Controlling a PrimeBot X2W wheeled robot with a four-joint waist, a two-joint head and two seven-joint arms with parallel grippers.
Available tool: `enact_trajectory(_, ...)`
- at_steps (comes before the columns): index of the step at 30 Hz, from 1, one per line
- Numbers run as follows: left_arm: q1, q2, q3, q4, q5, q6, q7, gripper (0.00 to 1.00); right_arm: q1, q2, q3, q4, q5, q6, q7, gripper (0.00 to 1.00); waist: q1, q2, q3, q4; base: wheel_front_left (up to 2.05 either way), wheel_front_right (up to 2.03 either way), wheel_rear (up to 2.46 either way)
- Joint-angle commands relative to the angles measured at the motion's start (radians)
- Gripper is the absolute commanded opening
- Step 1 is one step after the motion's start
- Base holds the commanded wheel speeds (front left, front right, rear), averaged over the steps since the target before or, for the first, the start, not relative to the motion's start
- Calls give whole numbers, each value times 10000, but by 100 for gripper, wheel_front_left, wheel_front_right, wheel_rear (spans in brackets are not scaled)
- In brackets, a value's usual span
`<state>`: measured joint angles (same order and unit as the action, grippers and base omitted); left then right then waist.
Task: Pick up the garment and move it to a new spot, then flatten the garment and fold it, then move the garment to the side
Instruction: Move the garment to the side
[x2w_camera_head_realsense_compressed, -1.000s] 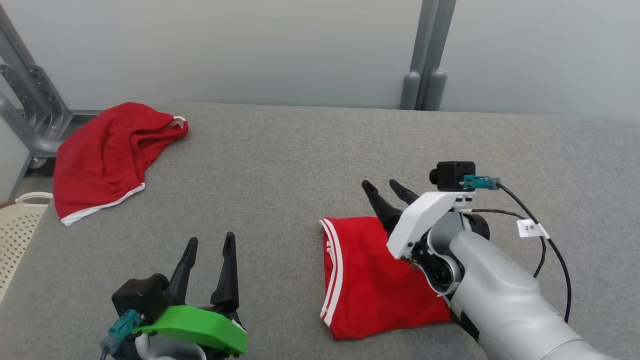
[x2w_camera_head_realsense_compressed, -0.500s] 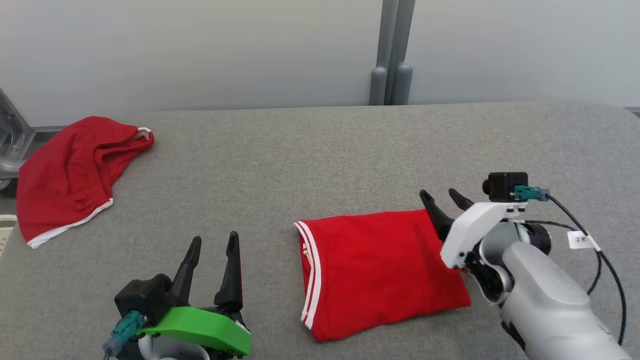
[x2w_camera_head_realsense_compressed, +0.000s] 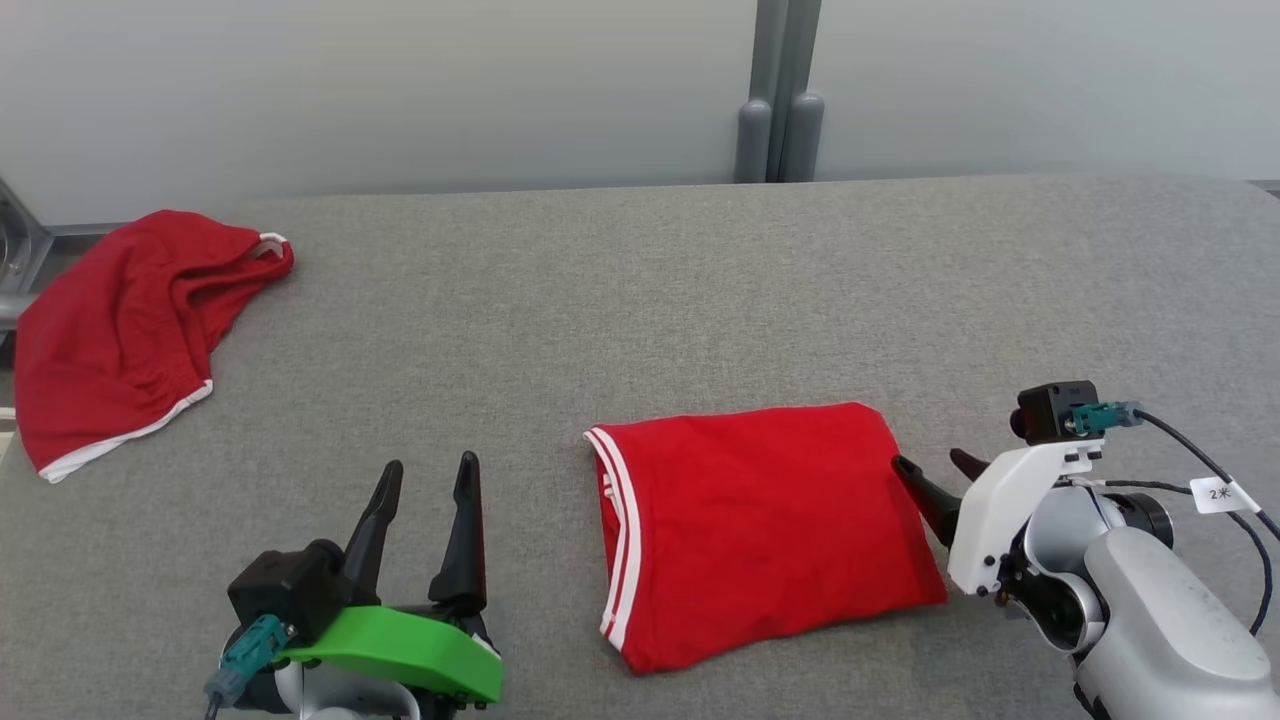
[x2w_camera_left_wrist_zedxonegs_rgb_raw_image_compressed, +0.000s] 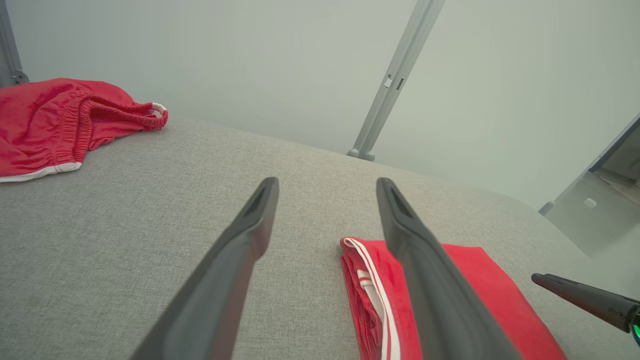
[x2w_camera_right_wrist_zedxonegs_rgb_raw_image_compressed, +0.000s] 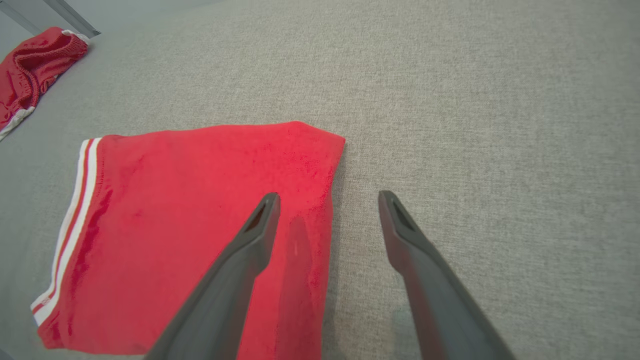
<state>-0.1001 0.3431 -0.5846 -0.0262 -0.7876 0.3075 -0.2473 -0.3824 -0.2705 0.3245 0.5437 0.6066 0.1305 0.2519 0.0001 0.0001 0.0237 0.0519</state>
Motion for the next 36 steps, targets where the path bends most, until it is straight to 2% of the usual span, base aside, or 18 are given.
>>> enact_trajectory(1,-161,69,1,-12,144,53,21,100,190,-2,-89,-134,36,3,201,100,-1,-1,144,175,0,0,0)
enact_trajectory(10,-352,77,21,42,138,45,50,100,432,41,-671,-433,59,3,1540,100,-1,-1,506,780,0,0,0)
enact_trajectory(22,-419,52,51,114,150,-24,13,100,98,268,-1132,558,-307,3,1892,100,-1,-1,670,1121,0,0,0)
enact_trajectory(23,-422,49,49,118,149,-26,9,100,61,290,-1143,656,-329,3,1858,92,-1,-1,672,1127,0,0,0)
enact_trajectory(24,-424,50,40,133,149,-25,5,100,-51,347,-1103,833,-280,3,1797,40,-1,-1,672,1137,0,0,0)
enact_trajectory(26,-422,57,32,145,146,-12,8,100,-118,343,-1035,957,-242,3,1701,18,-1,-1,665,1132,0,0,0)
enact_trajectory(27,-418,61,25,149,143,-7,8,100,-166,327,-990,1000,-238,3,1647,0,-1,-1,659,1126,0,0,0)
enact_trajectory(36,-228,105,3,165,67,18,9,100,-482,-88,-777,1090,-52,-8,1216,0,-1,-1,487,801,0,0,0)
